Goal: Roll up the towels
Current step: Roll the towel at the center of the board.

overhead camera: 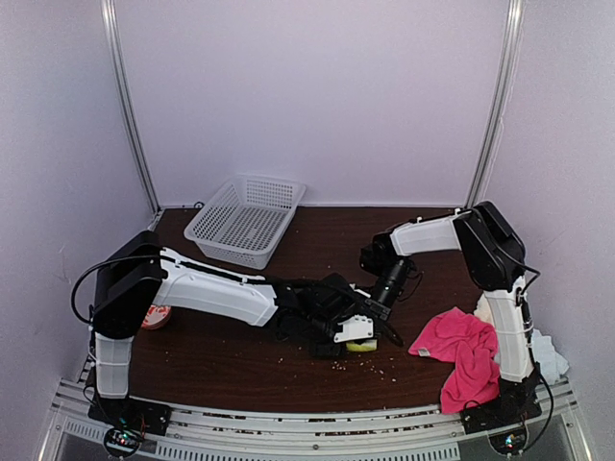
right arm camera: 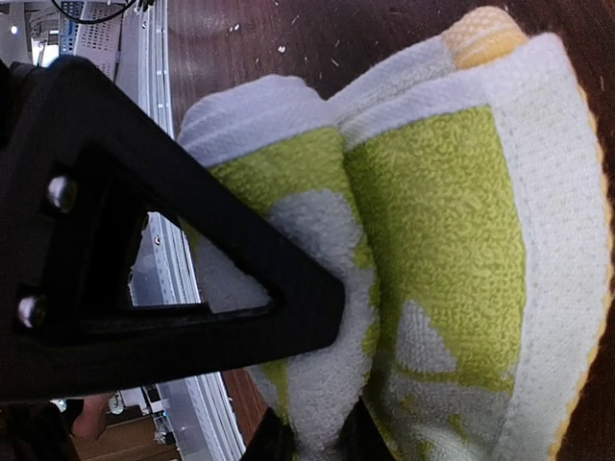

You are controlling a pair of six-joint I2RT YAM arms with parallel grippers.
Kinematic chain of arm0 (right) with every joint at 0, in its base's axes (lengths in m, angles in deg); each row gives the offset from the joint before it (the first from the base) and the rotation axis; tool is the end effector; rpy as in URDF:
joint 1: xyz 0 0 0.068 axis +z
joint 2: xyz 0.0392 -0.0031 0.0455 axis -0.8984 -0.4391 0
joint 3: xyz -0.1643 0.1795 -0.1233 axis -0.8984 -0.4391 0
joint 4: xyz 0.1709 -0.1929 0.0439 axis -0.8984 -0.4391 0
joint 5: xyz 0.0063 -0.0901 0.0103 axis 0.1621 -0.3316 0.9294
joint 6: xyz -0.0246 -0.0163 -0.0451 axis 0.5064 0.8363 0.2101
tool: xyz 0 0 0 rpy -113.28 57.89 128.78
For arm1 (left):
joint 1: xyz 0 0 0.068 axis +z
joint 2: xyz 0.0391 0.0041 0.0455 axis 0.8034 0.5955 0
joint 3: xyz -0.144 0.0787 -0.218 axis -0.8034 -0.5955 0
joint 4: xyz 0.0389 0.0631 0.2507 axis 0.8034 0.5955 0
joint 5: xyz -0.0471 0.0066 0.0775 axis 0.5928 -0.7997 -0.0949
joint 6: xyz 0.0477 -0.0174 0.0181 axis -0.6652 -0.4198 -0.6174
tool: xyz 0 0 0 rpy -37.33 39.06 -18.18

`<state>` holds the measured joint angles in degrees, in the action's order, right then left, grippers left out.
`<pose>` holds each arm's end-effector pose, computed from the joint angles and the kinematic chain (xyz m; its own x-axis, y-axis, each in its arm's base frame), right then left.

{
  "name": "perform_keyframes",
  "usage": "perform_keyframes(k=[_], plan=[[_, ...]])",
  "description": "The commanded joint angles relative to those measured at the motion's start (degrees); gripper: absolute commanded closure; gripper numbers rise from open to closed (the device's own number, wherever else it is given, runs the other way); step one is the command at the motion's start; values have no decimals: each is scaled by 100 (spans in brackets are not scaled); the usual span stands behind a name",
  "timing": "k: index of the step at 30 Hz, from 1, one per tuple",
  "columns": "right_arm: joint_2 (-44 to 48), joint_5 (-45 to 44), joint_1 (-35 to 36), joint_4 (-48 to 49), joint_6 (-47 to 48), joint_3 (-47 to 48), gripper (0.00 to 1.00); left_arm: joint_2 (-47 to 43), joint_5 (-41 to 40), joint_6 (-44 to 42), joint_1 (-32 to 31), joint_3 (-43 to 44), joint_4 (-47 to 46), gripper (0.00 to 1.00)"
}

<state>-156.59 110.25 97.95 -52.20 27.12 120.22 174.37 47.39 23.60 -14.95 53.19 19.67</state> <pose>0.2976 0.2358 0.1188 -0.5501 -0.8070 -0.2146 -0.5567 0.1629 0.8146 0.1631 -0.4048 0.1478 0.0695 0.8701 -0.4879 0.9595 0.0756 0.2714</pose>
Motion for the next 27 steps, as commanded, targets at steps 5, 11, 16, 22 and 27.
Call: perform_keyframes(k=[5, 11, 16, 22, 27], plan=[[315, -560, -73, -535, 312, 443, 72, 48, 285, 275, 11, -24, 182, 87], [1511, -588, -494, -678, -11, 1212, 59, 145, 921, 787, 41, -2, 857, 90], [2770, -943, -648, -759, -228, 1695, 60, 582, 2120, 1455, 279, 435, 1360, 90], [4223, -627, -644, -509, -62, 1279, 58, 1236, 3867, 2042, 1015, 1180, 1926, 89], [4670, -646, -194, -698, 670, 486, 57, 1858, 5117, 2485, 1361, 1929, 2356, 87]])
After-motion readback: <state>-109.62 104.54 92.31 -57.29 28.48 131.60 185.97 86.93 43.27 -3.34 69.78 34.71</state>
